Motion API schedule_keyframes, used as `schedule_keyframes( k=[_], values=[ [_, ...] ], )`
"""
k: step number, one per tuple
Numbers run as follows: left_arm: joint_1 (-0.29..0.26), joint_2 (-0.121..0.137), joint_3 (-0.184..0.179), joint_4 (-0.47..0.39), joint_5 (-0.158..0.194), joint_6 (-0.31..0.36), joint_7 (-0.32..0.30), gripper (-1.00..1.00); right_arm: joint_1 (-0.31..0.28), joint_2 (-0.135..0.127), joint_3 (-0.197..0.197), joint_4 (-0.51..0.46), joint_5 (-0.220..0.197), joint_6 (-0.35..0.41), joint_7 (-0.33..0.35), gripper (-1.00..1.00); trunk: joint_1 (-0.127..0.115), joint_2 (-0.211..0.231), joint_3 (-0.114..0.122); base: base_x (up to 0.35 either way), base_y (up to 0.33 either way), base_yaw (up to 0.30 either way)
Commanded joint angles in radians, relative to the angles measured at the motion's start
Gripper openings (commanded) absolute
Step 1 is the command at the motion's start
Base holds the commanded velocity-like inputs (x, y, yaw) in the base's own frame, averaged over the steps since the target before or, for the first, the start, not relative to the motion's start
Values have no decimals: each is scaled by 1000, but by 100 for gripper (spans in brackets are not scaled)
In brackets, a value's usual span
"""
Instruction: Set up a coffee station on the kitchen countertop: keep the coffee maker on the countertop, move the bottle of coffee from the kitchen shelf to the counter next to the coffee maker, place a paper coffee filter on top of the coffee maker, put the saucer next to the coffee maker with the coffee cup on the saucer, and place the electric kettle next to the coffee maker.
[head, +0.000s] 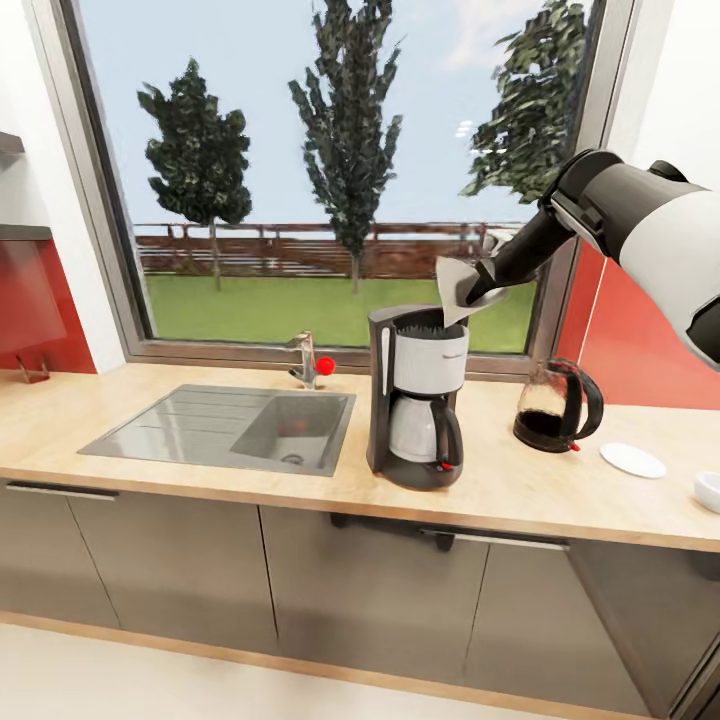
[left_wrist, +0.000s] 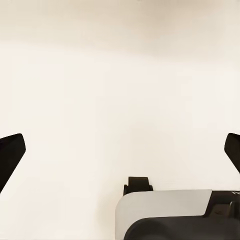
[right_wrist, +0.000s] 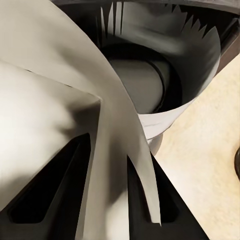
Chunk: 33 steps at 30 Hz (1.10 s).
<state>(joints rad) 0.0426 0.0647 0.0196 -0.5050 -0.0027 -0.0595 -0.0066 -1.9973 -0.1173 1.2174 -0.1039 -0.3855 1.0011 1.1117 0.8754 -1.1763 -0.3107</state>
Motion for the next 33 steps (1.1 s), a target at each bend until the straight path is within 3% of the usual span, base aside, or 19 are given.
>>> schedule_keyframes(
  k=[1,11,18,33],
  values=[
    [0,0,2,-1,0,-1,-1,100,-1,-1,8,-2,-9,7,2,-100,0,-1,-1,8,0,0],
    [0,0,2,-2,0,-1,-1,100,0,-2,8,11,-9,7,9,-100,0,-1,-1,76,0,0],
    [0,0,2,-2,0,-1,0,100,0,-2,8,19,-9,7,75,-100,0,-1,-1,22,0,0],
    [0,0,2,-2,0,-1,-1,100,0,-2,8,20,-9,6,129,-100,0,-1,-1,11,0,0]
  ],
)
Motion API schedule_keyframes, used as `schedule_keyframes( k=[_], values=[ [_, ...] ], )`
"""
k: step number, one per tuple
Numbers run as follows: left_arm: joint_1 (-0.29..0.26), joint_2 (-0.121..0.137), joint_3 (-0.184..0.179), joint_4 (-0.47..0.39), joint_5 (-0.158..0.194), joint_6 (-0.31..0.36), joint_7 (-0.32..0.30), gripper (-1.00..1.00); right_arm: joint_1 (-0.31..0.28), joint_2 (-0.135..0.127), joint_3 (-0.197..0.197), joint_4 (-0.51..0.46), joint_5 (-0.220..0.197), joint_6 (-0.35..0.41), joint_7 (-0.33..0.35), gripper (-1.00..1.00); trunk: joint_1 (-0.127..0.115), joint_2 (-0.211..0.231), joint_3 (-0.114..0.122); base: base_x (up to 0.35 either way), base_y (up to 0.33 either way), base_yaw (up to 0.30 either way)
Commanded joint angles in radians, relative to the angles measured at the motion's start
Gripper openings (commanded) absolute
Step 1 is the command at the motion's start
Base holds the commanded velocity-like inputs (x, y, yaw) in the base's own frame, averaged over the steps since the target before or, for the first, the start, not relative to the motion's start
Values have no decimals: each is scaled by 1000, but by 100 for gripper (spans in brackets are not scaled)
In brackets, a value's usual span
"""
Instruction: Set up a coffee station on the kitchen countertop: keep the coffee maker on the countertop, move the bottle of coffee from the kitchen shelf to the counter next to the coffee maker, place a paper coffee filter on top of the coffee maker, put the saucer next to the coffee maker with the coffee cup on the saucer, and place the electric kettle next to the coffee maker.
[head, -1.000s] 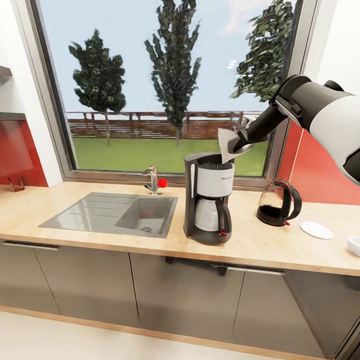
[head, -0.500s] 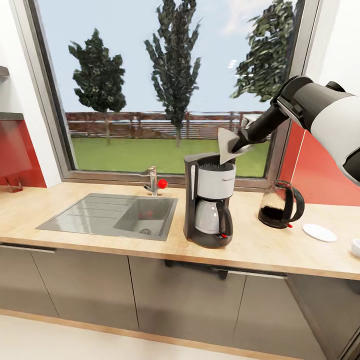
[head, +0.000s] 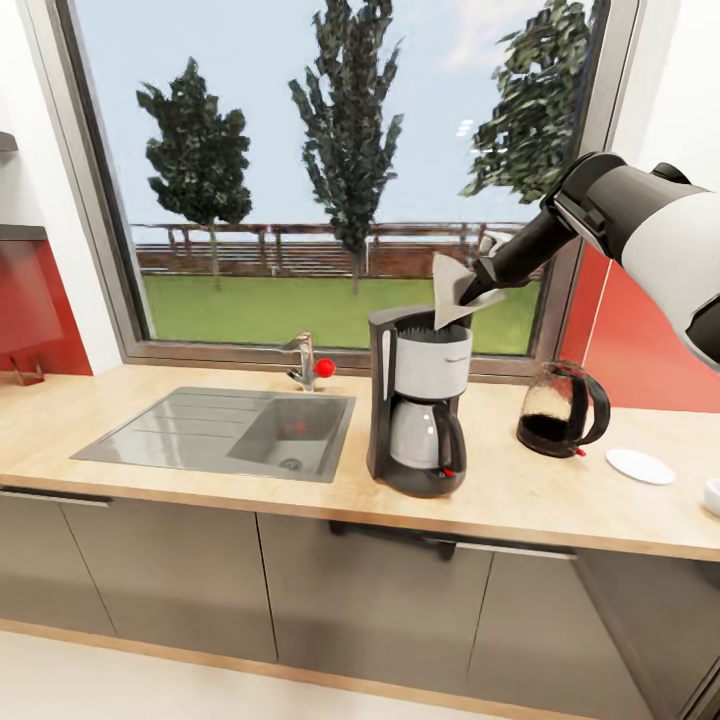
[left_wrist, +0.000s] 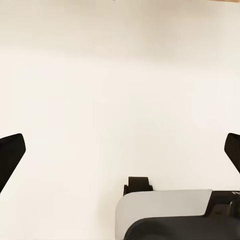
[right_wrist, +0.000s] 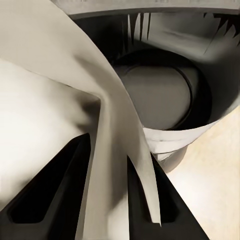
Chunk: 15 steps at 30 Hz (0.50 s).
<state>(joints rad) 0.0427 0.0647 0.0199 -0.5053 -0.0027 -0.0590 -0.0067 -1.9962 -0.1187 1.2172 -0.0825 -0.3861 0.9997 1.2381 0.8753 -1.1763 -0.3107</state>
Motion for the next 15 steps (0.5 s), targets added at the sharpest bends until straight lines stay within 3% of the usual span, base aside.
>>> schedule_keyframes(
  k=[1,6,15],
  values=[
    [0,0,2,-1,0,-1,-1,100,-1,-1,8,-2,-8,8,4,-100,0,-1,-1,143,0,0],
    [0,0,2,-1,0,-1,0,100,-1,-1,8,-2,-8,8,5,-100,0,-1,-1,136,0,0],
    [0,0,2,-1,0,-1,0,100,0,0,9,-2,-8,7,6,-100,0,-1,-1,24,0,0]
  ],
)
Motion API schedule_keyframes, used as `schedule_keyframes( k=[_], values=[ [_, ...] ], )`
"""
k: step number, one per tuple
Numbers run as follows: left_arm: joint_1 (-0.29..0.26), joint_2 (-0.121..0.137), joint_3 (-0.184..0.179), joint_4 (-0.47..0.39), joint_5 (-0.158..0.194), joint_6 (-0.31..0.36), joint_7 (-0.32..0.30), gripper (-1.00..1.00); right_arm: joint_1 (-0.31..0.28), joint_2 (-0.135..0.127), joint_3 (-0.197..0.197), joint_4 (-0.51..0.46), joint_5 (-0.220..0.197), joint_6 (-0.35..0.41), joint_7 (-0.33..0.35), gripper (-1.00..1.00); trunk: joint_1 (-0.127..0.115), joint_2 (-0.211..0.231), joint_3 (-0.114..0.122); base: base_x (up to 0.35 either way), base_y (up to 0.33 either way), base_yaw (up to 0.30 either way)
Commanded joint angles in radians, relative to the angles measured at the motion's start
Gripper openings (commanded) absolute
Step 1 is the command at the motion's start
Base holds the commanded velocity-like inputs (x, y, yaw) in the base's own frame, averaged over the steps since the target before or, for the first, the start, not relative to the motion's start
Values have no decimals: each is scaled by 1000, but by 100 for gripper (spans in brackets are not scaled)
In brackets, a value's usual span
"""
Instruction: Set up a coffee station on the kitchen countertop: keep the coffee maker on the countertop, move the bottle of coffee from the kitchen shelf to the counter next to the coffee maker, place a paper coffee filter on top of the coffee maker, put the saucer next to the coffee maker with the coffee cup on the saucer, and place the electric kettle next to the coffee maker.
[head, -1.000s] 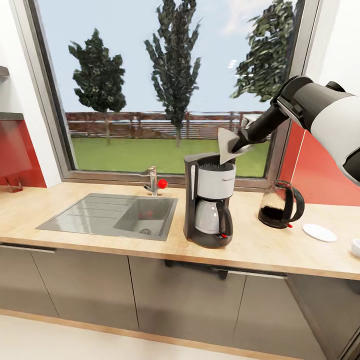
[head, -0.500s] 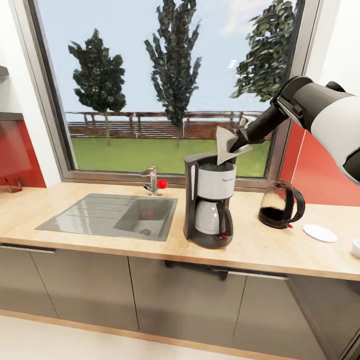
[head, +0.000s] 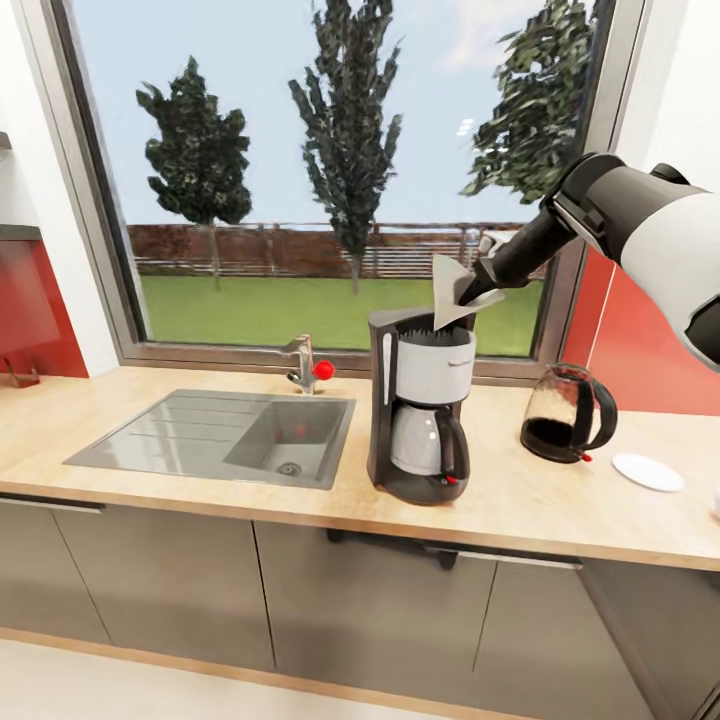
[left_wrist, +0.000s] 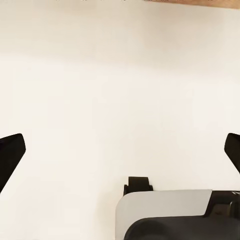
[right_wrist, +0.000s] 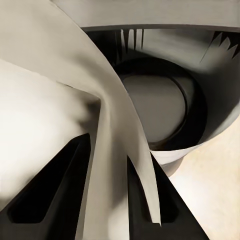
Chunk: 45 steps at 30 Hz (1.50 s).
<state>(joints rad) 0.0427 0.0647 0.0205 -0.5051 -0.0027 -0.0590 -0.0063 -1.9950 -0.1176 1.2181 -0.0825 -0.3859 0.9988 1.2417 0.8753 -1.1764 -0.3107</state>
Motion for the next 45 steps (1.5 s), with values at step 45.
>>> schedule_keyframes(
  k=[45],
  values=[
    [0,0,3,-2,0,-2,-1,100,15,-13,149,0,-8,7,45,-100,0,-1,-1,47,-8,0]
  ],
)
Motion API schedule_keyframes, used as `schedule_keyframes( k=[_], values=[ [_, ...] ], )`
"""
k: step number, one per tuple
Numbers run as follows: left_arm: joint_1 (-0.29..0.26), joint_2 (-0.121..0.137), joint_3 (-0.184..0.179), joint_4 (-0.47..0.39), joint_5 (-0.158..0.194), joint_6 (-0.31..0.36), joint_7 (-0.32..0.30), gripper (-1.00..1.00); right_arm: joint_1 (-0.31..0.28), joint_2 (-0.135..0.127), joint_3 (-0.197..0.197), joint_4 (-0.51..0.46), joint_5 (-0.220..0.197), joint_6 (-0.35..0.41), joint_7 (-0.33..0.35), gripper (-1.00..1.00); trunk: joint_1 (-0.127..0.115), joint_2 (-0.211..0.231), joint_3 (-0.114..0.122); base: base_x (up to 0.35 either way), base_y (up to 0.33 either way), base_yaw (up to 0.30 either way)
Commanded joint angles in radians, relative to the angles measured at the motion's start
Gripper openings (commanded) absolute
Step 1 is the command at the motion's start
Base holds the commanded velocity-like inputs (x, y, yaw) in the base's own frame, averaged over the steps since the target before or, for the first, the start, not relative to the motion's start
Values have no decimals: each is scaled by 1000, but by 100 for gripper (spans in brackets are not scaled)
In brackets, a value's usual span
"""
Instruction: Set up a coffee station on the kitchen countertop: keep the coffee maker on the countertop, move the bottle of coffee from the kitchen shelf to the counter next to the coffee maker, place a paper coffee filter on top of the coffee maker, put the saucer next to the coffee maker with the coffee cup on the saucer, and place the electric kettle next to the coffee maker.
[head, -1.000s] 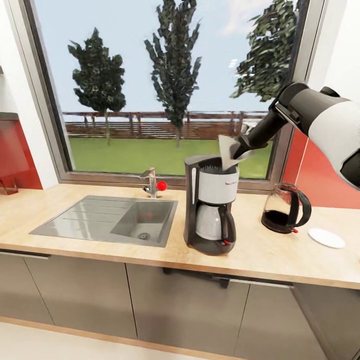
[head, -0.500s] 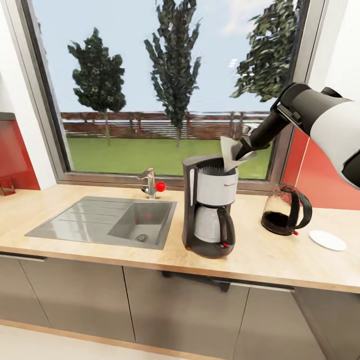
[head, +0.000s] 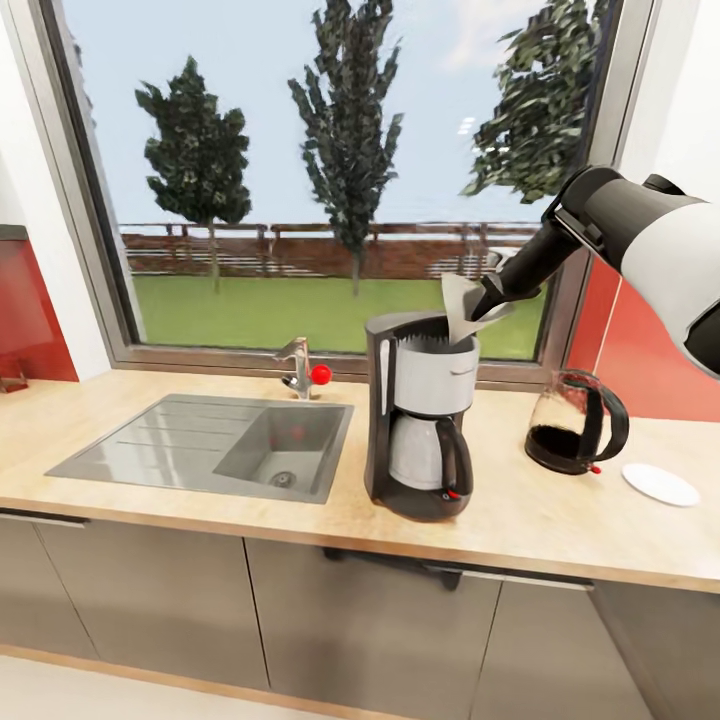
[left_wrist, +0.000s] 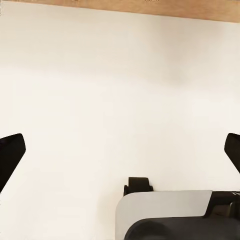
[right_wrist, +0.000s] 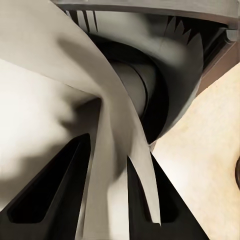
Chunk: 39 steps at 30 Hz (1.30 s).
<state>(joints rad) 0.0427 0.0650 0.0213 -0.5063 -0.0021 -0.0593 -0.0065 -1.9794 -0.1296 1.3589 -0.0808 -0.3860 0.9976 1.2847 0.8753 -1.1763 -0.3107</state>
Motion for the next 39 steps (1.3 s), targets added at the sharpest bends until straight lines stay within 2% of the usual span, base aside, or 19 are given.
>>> schedule_keyframes(
  k=[1,39],
  values=[
    [0,0,2,-1,0,-2,-1,100,-1,-1,9,-3,-8,9,2,-100,0,-1,-1,91,79,0],
    [0,0,2,-1,-1,-2,0,100,-1,1,11,-4,-8,9,2,-100,0,-1,-2,23,8,0]
  ],
)
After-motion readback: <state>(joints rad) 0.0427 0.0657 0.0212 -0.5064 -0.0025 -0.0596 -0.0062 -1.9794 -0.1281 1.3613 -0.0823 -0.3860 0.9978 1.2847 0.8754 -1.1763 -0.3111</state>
